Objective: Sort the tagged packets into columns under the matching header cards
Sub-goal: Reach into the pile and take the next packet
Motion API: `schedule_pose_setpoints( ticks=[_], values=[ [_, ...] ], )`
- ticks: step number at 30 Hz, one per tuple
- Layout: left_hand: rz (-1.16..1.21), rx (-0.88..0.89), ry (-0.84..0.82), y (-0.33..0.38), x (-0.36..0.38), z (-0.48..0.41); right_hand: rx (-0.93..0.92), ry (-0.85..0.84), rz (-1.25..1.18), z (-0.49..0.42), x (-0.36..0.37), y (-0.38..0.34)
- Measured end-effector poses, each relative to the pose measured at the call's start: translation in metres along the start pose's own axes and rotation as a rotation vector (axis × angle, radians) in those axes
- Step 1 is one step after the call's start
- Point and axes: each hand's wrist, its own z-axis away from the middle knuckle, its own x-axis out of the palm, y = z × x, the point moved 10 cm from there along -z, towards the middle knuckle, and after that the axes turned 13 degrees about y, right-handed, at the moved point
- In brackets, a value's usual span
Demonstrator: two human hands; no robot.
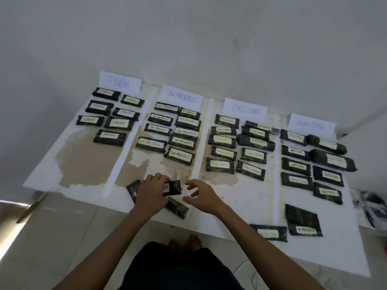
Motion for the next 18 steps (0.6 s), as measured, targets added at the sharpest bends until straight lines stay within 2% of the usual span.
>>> schedule_pose_setpoints(
  ticks=[5,13,18],
  values=[
    [-0.058,-0.039,0.032,-0.047,-0.022,-0.005,-0.037,-0.040,0.016,-0.019,0.029,-0.031],
    [-0.114,0.007,0.034,-0.139,-0.055,-0.026,0.005,-0.027,0.046,-0.058,0.088,-0.073],
    [-0.129,0.053,-0.005,-0.196,-0.055,-0.038,0.008,-0.057,0.226,-0.073,0.138,-0.084]
  ],
)
